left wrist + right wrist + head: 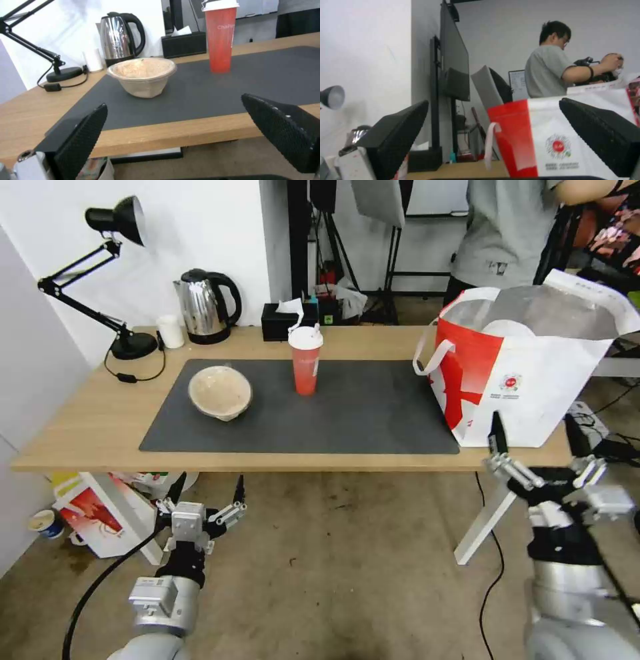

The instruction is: Pick up the trash from the table and place it into the takeout bag.

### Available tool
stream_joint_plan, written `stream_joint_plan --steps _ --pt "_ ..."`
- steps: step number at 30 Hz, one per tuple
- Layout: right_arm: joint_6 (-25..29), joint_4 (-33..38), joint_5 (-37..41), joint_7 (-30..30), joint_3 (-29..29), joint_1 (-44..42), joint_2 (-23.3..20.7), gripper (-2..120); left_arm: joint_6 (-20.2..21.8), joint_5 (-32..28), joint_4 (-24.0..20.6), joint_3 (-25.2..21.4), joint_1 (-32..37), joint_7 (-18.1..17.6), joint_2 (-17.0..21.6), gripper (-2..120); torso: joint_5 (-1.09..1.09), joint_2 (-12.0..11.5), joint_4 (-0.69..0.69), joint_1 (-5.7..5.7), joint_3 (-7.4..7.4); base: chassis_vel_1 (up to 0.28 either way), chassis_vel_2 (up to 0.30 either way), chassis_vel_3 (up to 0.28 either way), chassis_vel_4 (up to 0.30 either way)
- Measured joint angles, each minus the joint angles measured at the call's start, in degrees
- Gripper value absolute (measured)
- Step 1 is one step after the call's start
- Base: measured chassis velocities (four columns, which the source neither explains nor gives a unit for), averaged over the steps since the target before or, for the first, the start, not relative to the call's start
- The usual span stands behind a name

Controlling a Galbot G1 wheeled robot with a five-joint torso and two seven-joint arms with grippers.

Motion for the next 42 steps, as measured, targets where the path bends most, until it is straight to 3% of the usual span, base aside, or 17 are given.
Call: stream_joint_plan --steps 13,42 --pt "4.7 -4.7 -6.6 0.2 -6.2 -1.5 2.2 100 0.0 0.0 0.0 0.0 0.0 0.0 0.0 100 0.0 0.0 0.0 0.0 0.0 0.0 0.0 0.0 0.0" --pt "6.1 -6.5 -8.3 0.1 -9.2 -1.9 4.1 100 0.0 0.0 0.0 0.0 0.0 0.0 0.0 100 0.0 0.0 0.0 0.0 0.0 0.0 0.0 0.0 0.0"
